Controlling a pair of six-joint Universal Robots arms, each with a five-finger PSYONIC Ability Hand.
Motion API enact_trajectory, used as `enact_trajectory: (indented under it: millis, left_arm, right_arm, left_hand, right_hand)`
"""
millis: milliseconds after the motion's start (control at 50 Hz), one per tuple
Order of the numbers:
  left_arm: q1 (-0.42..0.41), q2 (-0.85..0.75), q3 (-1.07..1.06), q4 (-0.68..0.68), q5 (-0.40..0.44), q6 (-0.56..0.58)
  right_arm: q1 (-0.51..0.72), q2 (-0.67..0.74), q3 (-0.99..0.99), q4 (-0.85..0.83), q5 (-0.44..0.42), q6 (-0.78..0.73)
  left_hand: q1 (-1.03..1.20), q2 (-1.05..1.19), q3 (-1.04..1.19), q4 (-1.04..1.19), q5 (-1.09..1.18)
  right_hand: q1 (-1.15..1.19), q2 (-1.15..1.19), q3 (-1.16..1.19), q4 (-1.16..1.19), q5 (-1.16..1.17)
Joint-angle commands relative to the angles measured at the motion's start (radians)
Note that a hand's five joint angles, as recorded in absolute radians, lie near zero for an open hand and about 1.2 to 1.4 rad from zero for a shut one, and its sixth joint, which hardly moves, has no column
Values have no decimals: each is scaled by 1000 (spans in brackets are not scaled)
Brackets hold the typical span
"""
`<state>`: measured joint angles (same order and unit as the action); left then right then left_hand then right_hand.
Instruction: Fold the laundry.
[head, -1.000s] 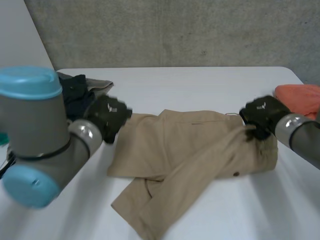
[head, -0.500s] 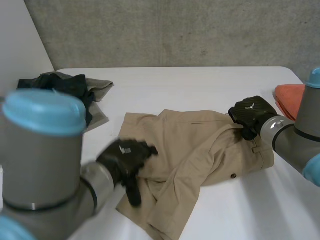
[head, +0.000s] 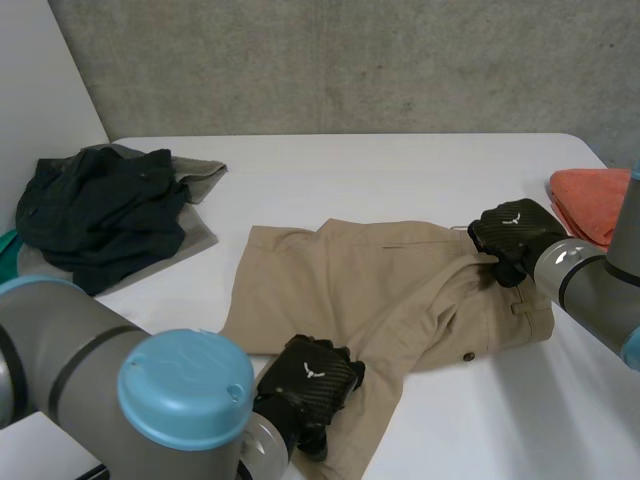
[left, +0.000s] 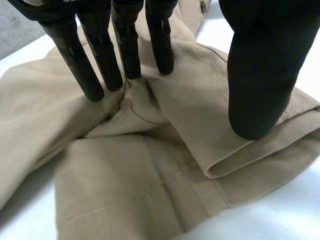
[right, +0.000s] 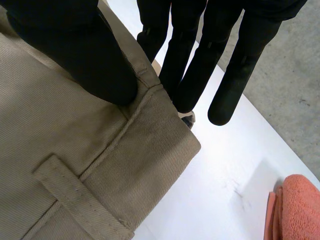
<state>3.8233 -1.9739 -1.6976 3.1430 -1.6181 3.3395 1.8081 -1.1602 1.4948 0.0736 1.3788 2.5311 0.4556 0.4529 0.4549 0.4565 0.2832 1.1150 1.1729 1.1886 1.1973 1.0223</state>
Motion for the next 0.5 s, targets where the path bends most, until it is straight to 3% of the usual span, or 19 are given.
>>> enact_trajectory:
  millis: [20, 100, 140, 320, 460, 500]
  left_arm:
    - [-18, -45, 16, 11, -17, 0]
    - [-8, -34, 13, 40, -26, 6]
    - [1, -30, 13, 51, -31, 9]
    - [93, 15, 26, 63, -28, 11]
    - [105, 52, 12, 34, 6, 8]
    - [91, 70, -11, 17, 50, 6]
  right_arm:
    - [-12, -12, 15, -3, -1, 0]
    - [-18, -19, 18, -3, -3, -2]
    - [-19, -21, 18, 0, -3, -2]
    - [-3, -22, 18, 11, -3, 0]
    - [2, -24, 16, 15, -6, -2]
    - [1, -24, 15, 15, -3, -2]
  left_hand:
    - [327, 330, 327, 326, 325]
    - [828, 831, 829, 827, 826]
    - [940, 943, 941, 939, 938]
    - [941, 943, 941, 940, 938]
    - [941, 943, 941, 940, 938]
    - [413, 415, 413, 412, 411]
  right_hand:
    - [281, 223, 208, 199, 199]
    - [281, 223, 208, 199, 199]
    - [281, 223, 208, 199, 199]
    - [281, 223, 208, 199, 199]
    - [281, 223, 208, 199, 199]
    - [281, 223, 208, 199, 199]
